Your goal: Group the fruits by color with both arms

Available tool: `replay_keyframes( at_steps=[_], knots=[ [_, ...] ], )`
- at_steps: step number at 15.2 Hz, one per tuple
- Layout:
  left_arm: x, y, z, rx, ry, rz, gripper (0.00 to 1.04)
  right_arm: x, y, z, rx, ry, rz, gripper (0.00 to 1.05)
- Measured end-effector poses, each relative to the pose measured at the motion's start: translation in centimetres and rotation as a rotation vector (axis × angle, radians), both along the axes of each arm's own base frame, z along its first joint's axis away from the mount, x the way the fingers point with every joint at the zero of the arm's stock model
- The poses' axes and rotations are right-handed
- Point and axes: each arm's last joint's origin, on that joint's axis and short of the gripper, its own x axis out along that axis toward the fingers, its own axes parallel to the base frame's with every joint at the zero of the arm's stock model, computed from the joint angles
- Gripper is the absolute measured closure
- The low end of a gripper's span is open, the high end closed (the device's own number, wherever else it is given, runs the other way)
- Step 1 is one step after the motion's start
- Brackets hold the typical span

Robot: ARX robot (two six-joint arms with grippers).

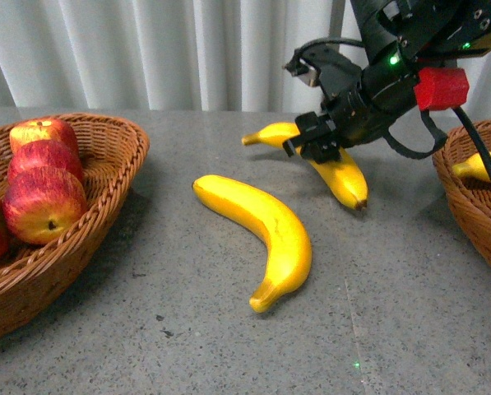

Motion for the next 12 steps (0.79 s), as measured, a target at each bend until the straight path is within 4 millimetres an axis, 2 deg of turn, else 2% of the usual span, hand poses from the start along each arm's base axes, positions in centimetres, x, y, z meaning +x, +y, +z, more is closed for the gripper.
replay_keyframes(
  at_steps=[1, 3, 4, 6, 8, 10, 12],
  knots=[
    [0.0, 0.0, 0.0, 0.0, 0.0, 0.0, 0.07, -0.2, -0.2, 1.2, 0.067, -0.032, -0.007, 0.7],
    [0.0, 0.0, 0.0, 0.0, 0.0, 0.0, 0.07, -1.2, -1.4, 4.9, 0.206, -0.124, -0.014, 0.7],
    [0.0, 0.0, 0.0, 0.0, 0.0, 0.0, 0.07, -2.4, -3.3, 8.0, 0.288, -0.204, -0.023, 0.7],
    [0.0, 0.0, 0.0, 0.0, 0.0, 0.0, 0.07, -4.8, -7.5, 10.9, 0.342, -0.29, -0.066, 0.7],
    [0.0, 0.0, 0.0, 0.0, 0.0, 0.0, 0.07, -6.8, -11.8, 11.1, 0.337, -0.322, -0.131, 0.7],
    [0.0, 0.0, 0.0, 0.0, 0.0, 0.0, 0.07, -10.9, -17.8, 9.2, 0.268, -0.298, -0.205, 0.7],
    [0.0, 0.0, 0.0, 0.0, 0.0, 0.0, 0.07, -14.0, -22.7, 7.1, 0.121, -0.295, -0.27, 0.7]
  ],
)
